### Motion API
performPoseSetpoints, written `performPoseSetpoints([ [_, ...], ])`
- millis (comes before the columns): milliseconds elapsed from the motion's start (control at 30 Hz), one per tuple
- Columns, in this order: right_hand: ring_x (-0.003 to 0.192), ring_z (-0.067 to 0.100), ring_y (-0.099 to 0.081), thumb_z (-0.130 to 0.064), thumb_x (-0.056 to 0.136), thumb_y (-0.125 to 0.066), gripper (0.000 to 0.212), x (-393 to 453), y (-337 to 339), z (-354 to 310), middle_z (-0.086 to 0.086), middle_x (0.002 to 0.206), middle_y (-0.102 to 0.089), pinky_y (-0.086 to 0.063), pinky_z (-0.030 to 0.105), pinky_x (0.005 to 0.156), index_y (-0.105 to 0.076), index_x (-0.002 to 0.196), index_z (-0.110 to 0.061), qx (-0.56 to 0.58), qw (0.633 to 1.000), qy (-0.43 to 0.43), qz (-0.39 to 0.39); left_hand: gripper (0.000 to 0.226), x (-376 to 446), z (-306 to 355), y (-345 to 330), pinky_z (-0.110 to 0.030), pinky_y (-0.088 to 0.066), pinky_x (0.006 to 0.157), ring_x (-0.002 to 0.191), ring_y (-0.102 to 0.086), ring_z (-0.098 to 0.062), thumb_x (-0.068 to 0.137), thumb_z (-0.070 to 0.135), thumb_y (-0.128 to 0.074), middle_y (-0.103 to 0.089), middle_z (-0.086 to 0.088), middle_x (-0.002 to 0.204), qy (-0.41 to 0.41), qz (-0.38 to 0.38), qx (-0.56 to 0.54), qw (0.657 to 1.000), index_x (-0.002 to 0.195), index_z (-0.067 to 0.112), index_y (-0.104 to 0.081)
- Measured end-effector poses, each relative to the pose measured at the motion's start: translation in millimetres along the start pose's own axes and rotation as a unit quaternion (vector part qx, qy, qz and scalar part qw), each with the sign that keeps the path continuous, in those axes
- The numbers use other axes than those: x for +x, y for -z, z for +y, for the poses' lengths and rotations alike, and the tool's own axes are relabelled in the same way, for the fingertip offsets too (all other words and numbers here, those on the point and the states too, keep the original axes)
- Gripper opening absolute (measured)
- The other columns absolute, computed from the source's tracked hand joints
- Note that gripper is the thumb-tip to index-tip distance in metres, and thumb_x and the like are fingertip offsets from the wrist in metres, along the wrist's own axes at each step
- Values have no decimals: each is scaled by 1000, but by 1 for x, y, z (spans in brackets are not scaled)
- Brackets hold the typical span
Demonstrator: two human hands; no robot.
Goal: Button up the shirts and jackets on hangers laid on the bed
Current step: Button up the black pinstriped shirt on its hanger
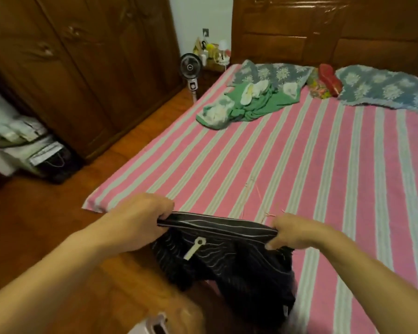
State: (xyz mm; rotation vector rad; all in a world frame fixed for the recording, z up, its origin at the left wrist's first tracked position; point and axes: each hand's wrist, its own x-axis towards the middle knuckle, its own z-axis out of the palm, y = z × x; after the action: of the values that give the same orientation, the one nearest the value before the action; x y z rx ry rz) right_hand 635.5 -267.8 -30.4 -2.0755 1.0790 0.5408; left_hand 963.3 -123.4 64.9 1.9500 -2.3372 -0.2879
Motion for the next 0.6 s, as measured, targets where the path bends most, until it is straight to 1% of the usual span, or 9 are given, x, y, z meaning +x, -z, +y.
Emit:
performPoseSetpoints([
  [67,63,17,-50,-40,91,-72,36,8,21,7,0,67,-53,-37,28,59,-65,79,-6,79,996,32,6,46,2,-12,12,-30,-36,50,55,-43,-7,85,22,-74,-46,10,61,76,-2,66,995,68,30,-33],
  [133,74,19,-62,-41,90,-72,39,3,53,6,8,74,-65,-49,30,72,-69,83,-2,195,973,126,-4,37,14,-21,34,-37,-46,53,61,-56,-21,87,35,-72,-53,5,66,156,30,164,974,81,26,-36],
  [200,86,23,-71,-40,83,-77,42,-10,86,-4,17,89,-74,-56,37,82,-74,94,1,315,920,232,-29,34,29,-28,60,-41,-49,55,66,-62,-38,85,36,-73,-58,-4,71,203,168,203,943,91,20,-43],
  [267,81,26,-72,-35,76,-81,44,-15,114,-18,18,89,-74,-58,32,73,-74,95,4,429,857,286,-17,31,49,-35,89,-47,-47,60,73,-61,-43,87,34,-70,-60,-15,80,217,327,178,902,95,11,-51],
  [333,69,22,-71,-22,78,-78,29,3,134,-27,13,79,-73,-56,27,62,-73,90,4,506,818,259,90,29,82,-48,105,-49,-46,63,81,-59,-44,91,35,-66,-60,-17,89,208,392,178,878,96,9,-54],
  [400,64,22,-66,-17,88,-73,16,45,146,-23,9,71,-69,-51,30,60,-71,84,-2,482,823,142,264,23,127,-70,93,-47,-46,65,85,-60,-42,90,32,-63,-61,-15,92,179,308,194,914,94,12,-53],
  [467,66,27,-61,-27,91,-71,26,93,139,0,10,64,-63,-46,36,60,-67,72,-9,362,840,-23,404,19,166,-97,45,-41,-48,70,92,-64,-38,89,28,-58,-65,-12,101,165,106,171,965,104,16,-55],
  [533,66,26,-58,-31,90,-68,35,122,105,24,1,53,-53,-38,33,55,-57,60,-18,291,853,-122,416,29,186,-123,-28,-40,-53,79,101,-66,-36,90,25,-53,-68,-12,113,146,-77,145,976,119,21,-56],
  [600,66,25,-59,-30,91,-67,35,135,52,36,-5,52,-49,-35,30,52,-56,59,-25,235,900,-159,331,33,187,-144,-102,-40,-53,82,105,-66,-34,90,24,-53,-69,-10,115,101,-153,100,978,123,25,-54],
])
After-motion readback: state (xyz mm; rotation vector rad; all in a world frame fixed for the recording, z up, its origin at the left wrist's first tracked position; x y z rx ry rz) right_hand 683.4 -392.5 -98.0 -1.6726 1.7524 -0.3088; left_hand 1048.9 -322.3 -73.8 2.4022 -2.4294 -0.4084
